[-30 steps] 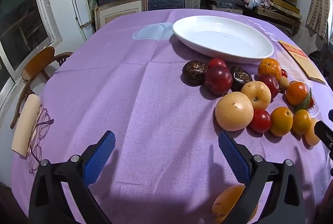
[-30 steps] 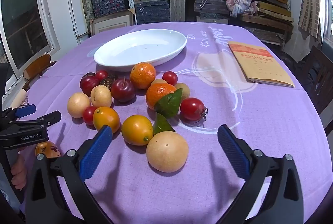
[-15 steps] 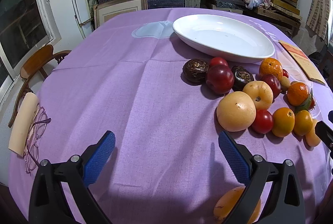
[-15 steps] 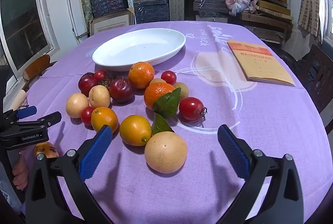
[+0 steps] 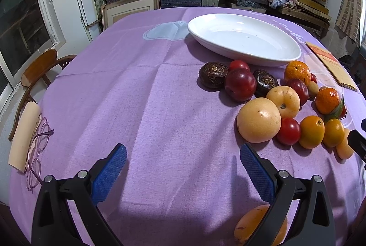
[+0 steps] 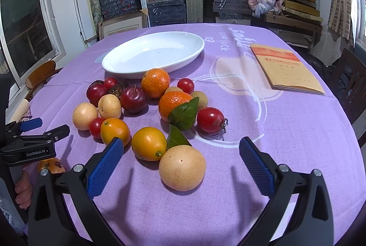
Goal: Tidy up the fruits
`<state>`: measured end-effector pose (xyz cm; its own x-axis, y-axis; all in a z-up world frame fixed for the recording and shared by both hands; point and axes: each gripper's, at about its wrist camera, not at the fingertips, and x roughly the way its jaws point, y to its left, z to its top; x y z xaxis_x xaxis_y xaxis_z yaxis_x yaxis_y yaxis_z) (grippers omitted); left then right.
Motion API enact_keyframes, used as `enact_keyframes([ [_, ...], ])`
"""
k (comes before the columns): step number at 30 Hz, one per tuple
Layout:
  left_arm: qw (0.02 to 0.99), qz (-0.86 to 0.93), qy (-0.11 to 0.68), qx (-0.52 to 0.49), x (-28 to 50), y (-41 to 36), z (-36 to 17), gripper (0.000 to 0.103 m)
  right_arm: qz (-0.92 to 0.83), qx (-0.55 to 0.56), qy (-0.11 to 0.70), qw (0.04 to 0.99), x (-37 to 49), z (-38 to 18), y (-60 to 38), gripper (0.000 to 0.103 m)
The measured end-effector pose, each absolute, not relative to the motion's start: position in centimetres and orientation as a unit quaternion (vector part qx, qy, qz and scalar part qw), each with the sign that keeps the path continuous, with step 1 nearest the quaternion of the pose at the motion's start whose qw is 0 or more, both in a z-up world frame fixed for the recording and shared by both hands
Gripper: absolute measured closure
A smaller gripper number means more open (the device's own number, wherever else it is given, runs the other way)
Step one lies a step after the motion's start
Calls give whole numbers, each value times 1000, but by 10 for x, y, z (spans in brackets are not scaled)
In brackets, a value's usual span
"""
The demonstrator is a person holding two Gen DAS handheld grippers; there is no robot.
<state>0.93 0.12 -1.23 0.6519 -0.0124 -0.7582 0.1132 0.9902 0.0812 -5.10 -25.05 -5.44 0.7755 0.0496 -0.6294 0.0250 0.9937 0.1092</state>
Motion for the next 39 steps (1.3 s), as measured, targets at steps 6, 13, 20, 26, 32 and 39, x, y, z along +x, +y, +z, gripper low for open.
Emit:
enact_keyframes([
  [6, 906, -36, 417, 58, 10, 1, -13, 3, 7, 56, 335, 941, -51, -55, -250, 4],
  [13, 907, -37, 416, 58, 11, 2, -13, 3, 7, 56, 335, 941, -51, -55, -250, 4],
  [20, 907, -37, 416, 59, 10, 3, -13, 3, 7, 57, 334, 941, -50, -56, -250, 4],
  [26, 907, -37, 416, 58, 10, 4, -12, 3, 7, 57, 334, 941, -51, -53, -249, 4],
  [32, 906, -37, 417, 58, 10, 4, -12, 3, 7, 57, 334, 941, -51, -53, -249, 4],
  [39, 907, -37, 416, 59, 10, 3, -13, 3, 8, 57, 333, 941, -50, -54, -249, 4],
])
